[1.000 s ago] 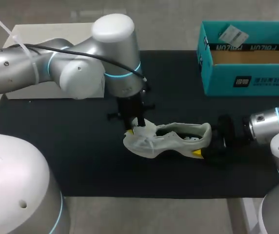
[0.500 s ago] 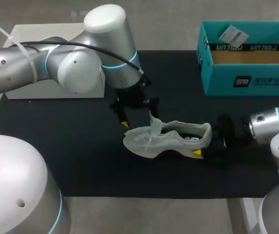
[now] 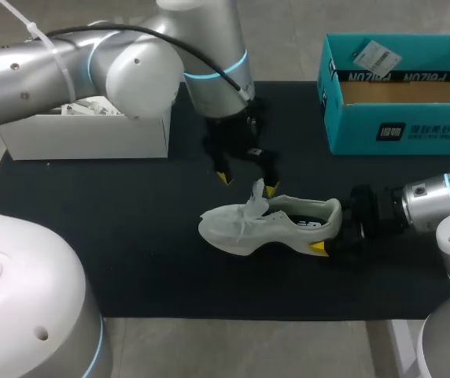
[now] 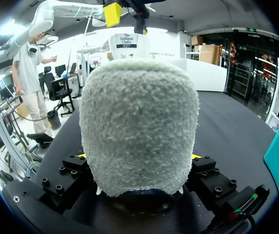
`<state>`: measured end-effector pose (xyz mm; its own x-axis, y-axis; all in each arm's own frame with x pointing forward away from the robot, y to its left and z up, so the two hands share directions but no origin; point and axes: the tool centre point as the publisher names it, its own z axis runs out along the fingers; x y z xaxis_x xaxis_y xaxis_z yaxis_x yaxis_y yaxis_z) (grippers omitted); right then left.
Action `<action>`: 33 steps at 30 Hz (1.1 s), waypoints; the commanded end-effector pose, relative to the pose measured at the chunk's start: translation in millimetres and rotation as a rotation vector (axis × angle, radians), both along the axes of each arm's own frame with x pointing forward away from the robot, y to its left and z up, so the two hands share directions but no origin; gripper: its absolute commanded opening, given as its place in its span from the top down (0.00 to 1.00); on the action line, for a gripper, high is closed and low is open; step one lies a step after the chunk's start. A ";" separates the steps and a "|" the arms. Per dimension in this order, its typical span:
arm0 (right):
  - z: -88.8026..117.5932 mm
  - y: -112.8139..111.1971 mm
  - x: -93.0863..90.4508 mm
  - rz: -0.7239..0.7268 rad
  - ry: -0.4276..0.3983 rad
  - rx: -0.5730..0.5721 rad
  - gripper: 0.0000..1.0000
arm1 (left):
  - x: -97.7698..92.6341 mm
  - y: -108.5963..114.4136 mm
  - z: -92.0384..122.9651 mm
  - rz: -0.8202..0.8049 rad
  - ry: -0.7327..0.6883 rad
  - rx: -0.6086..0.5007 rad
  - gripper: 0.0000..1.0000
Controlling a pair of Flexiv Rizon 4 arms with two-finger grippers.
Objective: Take the shoe out of the shoebox, open the shoe tongue, remove and reinsert the insole, then place the shoe into the shoebox
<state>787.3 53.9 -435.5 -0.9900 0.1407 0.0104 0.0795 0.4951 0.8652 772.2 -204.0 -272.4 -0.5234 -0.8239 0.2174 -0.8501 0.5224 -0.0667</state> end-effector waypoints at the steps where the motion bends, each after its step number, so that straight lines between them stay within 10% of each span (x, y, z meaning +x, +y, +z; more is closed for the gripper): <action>1: -3.9 1.8 0.6 -0.002 -0.001 -0.002 1.00 | 0.7 -8.6 22.7 -1.035 -0.265 0.164 0.00; 6: -3.9 1.8 0.6 -0.002 -0.001 -0.002 1.00 | 14.6 -17.6 46.7 -1.153 -0.413 0.226 0.00; 32: -3.9 1.8 0.6 -0.002 -0.001 -0.002 1.00 | 5.1 -40.5 32.1 -1.375 -0.483 0.256 0.02; 33: -3.9 1.8 0.6 -0.002 -0.001 -0.002 1.00 | 5.2 -41.6 29.8 -1.367 -0.477 0.257 0.56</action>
